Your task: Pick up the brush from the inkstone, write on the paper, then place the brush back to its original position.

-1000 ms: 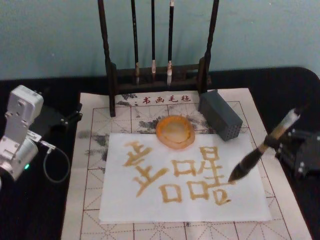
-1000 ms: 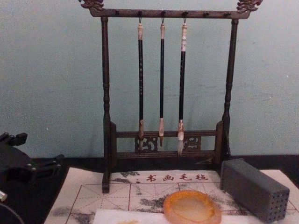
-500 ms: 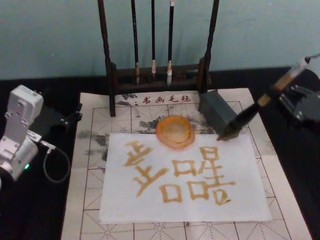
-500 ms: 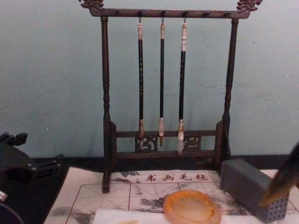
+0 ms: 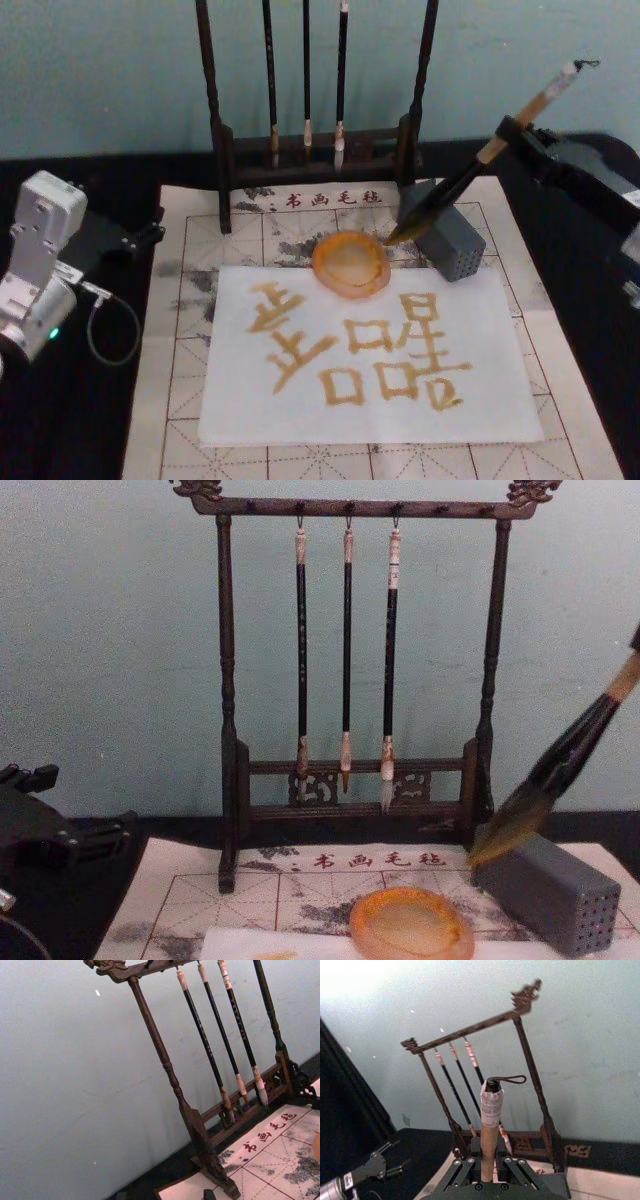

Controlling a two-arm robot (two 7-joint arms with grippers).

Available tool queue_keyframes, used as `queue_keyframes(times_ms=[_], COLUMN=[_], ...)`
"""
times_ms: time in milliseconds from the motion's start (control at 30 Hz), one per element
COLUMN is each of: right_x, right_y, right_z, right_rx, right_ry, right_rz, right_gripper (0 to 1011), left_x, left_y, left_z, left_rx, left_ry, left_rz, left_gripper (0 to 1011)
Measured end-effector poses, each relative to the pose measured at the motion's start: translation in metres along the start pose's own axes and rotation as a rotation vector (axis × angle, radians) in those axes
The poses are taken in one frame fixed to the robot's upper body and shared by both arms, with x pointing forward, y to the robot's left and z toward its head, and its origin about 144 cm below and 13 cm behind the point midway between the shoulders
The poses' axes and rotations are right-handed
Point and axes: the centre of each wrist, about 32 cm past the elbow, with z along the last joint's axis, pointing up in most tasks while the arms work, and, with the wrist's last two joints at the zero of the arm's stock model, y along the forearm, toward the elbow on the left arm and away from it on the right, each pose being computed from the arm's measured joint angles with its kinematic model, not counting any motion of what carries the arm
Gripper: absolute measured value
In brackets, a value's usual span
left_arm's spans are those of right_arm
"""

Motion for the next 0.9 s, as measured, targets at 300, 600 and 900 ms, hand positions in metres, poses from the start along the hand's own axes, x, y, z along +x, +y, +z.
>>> queue_keyframes(times_ms=[300,600,900], right_x=[0.010,0.023,0.029], right_y=[0.032,0.052,0.066], right_z=[-0.005,-0.011,-0.022], right_rx=[-0.051,-0.113,-0.155], right_ry=[0.176,0.359,0.498], right_rz=[-0.064,-0.113,-0.173], right_gripper=[187,187,187], left_x=[0.000,0.000,0.000], left_y=[0.000,0.000,0.000], left_z=[0.000,0.000,0.000], left_rx=[0.000,0.000,0.000], left_ry=[0.000,0.000,0.000], left_rz=[0.000,0.000,0.000], left_gripper=[1001,1001,1001])
